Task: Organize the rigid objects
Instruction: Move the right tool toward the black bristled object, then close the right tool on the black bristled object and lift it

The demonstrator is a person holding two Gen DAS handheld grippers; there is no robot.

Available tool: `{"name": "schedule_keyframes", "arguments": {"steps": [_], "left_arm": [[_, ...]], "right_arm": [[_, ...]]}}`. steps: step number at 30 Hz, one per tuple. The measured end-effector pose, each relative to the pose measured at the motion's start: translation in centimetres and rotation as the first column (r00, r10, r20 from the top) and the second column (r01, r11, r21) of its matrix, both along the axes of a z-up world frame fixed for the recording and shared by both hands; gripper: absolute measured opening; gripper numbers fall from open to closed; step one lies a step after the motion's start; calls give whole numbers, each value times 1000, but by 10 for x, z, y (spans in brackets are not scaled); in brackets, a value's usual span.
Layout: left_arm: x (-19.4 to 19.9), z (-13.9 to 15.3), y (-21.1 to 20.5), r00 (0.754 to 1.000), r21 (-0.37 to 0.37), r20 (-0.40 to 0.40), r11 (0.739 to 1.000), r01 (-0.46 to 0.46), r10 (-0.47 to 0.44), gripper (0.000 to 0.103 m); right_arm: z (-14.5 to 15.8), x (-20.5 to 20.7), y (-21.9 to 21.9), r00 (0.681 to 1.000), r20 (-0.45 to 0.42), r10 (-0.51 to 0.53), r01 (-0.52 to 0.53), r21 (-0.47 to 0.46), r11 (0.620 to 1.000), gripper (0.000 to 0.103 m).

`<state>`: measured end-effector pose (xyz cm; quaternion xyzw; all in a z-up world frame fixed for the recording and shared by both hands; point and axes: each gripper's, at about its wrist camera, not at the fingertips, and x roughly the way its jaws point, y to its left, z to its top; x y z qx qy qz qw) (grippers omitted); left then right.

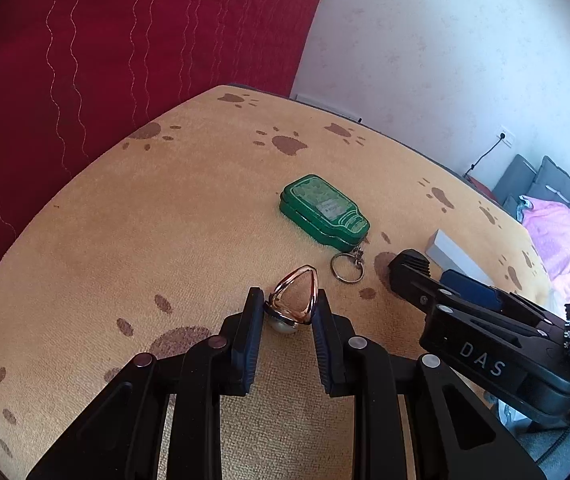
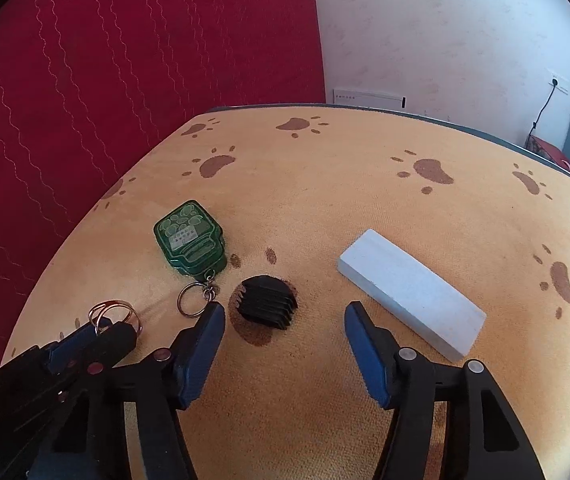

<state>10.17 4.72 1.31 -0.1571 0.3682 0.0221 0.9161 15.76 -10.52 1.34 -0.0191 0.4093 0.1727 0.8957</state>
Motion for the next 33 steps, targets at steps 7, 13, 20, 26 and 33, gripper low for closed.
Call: {"name": "schedule_keyframes", "arguments": {"steps": [7,13,20,26,33], "left_arm": [[0,-1,0,1000,0,-1,1000,3,-3,25],[0,-1,0,1000,0,-1,1000,4,-4,25],[0,-1,-2,1000,3,2,1000,12,-12,25],[-1,-1,-3,1000,1,8,1000,20,-20,25],[-2,1,-5,1000,3,11,1000,28,-28,25]], "right_arm": [[-1,5,8,1000,8,4,-4,-7,1000,56],[-2,6,8,1000,13,-4,4,-22,1000,43],[2,-4,6,1000,18,-4,5,-24,1000,35],[5,-20,-5,1000,21,-21,21,-4,1000,34],[5,-25,-9,999,22,-28,28,-3,1000,33]]}}
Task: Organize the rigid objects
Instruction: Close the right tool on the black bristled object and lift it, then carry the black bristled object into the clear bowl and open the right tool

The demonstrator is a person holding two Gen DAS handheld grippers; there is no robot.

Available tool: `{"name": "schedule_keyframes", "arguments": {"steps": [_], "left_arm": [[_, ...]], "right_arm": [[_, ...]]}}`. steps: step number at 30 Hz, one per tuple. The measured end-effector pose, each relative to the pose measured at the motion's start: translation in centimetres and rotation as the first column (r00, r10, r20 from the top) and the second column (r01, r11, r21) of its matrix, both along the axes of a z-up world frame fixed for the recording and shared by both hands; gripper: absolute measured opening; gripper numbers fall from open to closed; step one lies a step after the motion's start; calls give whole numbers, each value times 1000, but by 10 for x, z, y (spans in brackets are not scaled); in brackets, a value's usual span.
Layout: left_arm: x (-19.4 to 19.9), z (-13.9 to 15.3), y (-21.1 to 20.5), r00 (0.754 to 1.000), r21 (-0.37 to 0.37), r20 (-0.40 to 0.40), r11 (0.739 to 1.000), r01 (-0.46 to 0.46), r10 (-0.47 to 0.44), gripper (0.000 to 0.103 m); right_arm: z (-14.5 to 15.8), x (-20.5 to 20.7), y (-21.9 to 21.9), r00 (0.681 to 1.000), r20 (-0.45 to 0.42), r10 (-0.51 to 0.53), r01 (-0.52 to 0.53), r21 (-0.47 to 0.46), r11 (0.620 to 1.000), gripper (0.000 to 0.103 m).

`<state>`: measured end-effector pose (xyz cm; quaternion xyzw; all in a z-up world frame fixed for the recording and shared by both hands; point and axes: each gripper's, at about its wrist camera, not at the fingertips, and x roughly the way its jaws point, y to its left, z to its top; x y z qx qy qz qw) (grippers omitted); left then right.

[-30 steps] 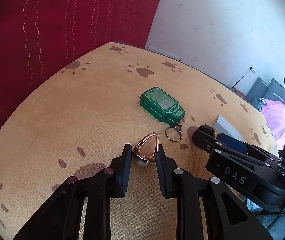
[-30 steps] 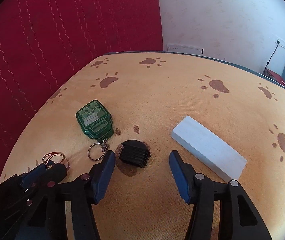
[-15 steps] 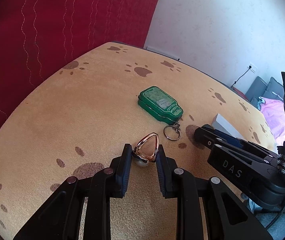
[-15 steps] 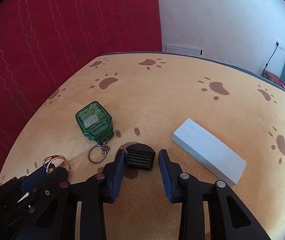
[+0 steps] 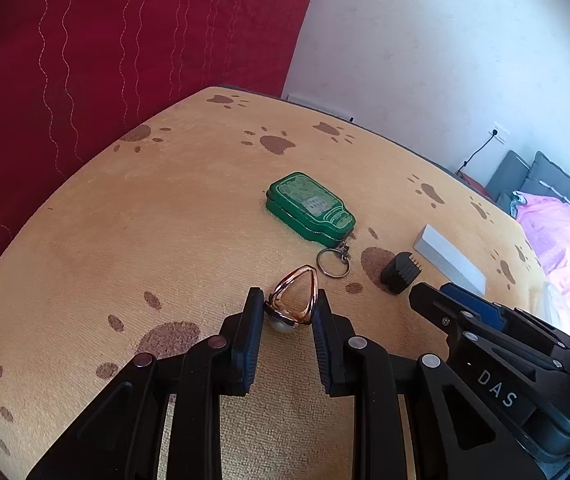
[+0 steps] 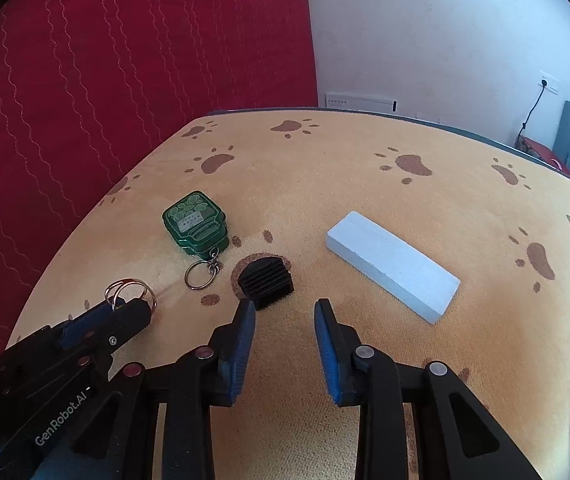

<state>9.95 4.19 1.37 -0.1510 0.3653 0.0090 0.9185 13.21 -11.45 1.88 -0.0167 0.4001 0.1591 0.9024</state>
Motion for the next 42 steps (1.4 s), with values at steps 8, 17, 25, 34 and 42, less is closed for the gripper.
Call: {"name": "schedule_keyframes", "arguments": {"steps": [8,17,25,34,42], "left_arm": [[0,0,3,1000,-5,-1,1000,-3,3,25],[1,-1,2,1000,-8,-6,1000,-1,1,25],[0,-1,2,1000,-7,-2,1000,5,-5,25],[-3,2,-6,999,-6,14,999,39,-38,25],[-7,5,-23,996,18,26,996,88,-88,25]], "right_arm": [[-1,14,13,996,31,81,-80,-30,996,59],[-8,30,24,987,17,157,-155,-77,985,34],[-4,18,15,990,22,136,-135,-50,990,33],[14,-13,-17,997,47,62,-62,-2,998,33],[17,-36,-46,999,49,-19,19,9,1000,33]]}}
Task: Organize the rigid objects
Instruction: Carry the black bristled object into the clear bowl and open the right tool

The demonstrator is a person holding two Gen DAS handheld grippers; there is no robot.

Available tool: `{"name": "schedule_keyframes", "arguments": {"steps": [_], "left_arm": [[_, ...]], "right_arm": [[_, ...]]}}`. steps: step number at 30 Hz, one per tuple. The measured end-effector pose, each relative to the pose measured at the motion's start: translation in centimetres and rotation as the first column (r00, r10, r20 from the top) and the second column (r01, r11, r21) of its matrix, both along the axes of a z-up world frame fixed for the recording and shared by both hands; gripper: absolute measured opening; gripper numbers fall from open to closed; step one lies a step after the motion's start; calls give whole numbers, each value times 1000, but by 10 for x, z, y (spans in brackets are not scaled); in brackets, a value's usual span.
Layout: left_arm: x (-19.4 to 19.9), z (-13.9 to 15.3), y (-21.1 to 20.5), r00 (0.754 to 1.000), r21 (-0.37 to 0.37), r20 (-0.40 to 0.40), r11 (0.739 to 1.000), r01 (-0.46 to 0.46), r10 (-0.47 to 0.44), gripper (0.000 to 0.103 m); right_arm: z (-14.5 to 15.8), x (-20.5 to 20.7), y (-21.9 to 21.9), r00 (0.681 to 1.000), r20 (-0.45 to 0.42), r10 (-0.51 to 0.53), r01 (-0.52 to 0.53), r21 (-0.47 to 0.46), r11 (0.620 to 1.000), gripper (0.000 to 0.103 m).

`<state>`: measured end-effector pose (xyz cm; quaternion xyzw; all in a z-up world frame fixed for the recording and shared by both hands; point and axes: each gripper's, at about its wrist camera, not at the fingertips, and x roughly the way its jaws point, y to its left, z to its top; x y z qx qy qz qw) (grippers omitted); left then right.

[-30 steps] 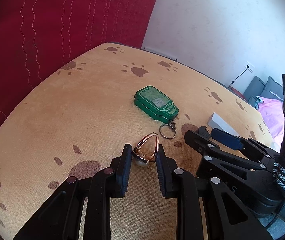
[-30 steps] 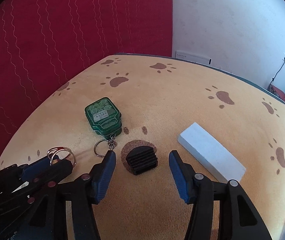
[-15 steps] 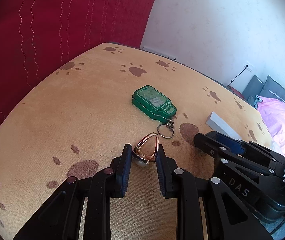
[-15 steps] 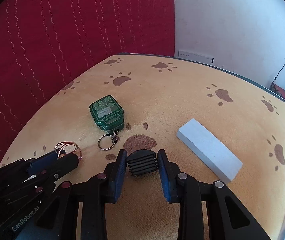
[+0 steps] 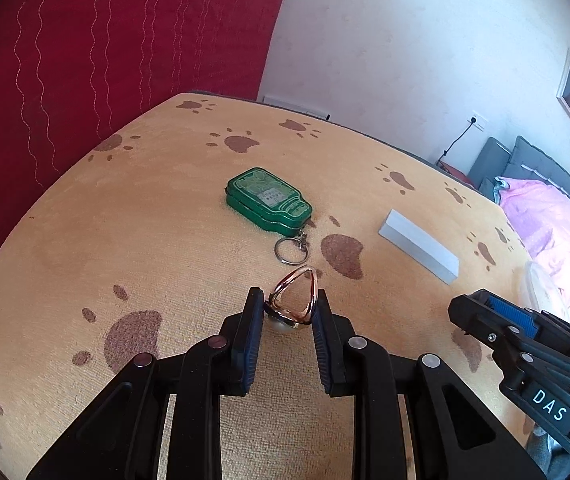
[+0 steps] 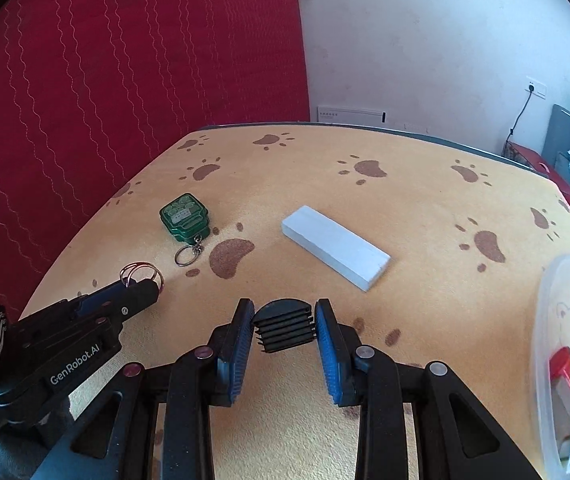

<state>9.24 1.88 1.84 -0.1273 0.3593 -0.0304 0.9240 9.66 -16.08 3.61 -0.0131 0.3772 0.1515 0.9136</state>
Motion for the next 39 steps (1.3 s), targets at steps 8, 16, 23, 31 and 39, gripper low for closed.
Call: {"name": "schedule_keyframes", "arguments": {"steps": [8,16,23,31,39], "left_arm": [[-7,3,-20,998,37,20,997,64,-65,25],[-14,5,-32,994,58,32,993,103,-105,25],[-18,6,-41,991,70,37,990,126,-129,25],[-19,5,-46,989,79,34,987,140,-143,25],[-19,4,-47,989,78,31,987,141,-144,25]], "right_arm": [[9,-20,-30,996,18,-86,85,23,996,33],[17,-38,-64,982,40,-185,184,34,982,33],[18,-46,-93,960,45,-275,273,44,961,33],[20,-54,-125,932,56,-359,357,49,933,33],[18,-61,-151,901,55,-430,428,44,903,33]]}}
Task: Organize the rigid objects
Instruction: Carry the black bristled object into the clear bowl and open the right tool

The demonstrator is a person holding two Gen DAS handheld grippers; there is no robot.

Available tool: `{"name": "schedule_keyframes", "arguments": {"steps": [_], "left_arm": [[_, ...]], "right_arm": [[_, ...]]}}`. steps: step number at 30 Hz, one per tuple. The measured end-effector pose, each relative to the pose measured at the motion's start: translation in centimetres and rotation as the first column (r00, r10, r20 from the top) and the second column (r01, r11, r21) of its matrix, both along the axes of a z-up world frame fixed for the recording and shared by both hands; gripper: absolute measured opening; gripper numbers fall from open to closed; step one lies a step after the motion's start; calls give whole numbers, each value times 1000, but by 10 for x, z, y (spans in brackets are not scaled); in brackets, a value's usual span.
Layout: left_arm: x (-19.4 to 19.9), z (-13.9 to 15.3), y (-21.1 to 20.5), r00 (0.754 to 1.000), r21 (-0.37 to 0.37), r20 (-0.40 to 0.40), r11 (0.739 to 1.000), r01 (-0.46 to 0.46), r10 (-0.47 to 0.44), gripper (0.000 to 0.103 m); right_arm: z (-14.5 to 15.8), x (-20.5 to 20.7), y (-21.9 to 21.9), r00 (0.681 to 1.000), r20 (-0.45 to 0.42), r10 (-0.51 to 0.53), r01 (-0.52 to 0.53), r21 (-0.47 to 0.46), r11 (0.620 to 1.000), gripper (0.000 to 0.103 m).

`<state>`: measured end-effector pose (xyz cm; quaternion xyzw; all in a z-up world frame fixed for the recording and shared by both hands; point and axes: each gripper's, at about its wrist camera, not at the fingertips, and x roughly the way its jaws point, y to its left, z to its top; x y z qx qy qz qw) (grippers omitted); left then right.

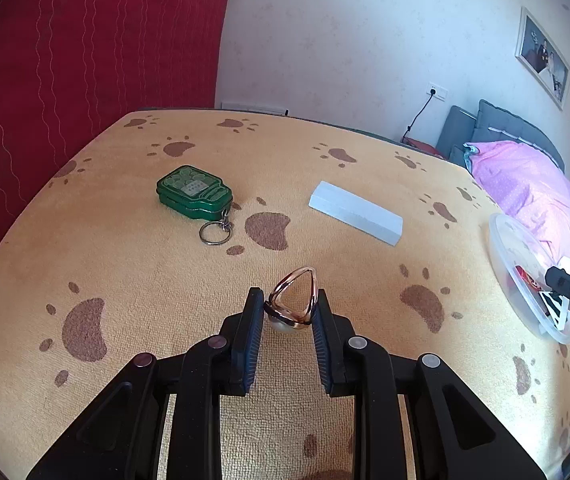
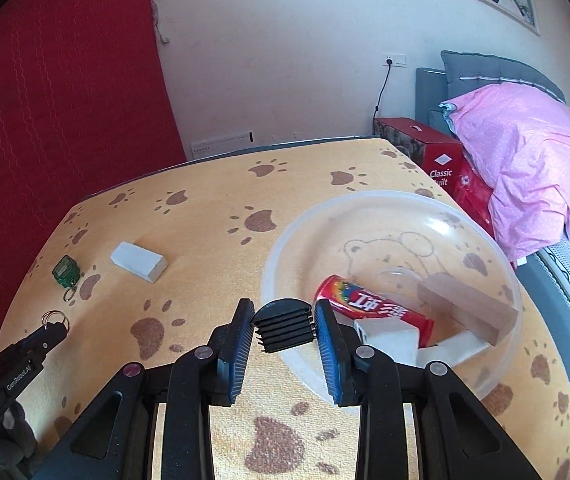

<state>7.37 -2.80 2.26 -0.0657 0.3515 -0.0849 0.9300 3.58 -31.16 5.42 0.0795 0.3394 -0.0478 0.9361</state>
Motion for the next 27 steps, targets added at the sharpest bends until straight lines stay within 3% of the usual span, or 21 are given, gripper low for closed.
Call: {"name": "schedule_keyframes", "arguments": {"steps": [24,25,26,27], "left_arm": [[-1,-2,0,1000,-1,-4,1000,0,0,25],[0,-2,0,1000,-1,-4,1000,0,0,25],[-1,-2,-1,1000,-2,-5,1000,0,0,24],[0,-2,0,1000,-2,-5,1000,0,0,24]], "right_arm": [[-8,16,-46,992,-9,-128,128,6,992,34],[-9,18,-50,990,-12,-142,142,17,990,41],[-9,18,-53,987,-13,-159,159,25,987,59],[-8,17,-56,985,-6,-175,175,32,984,67]]}}
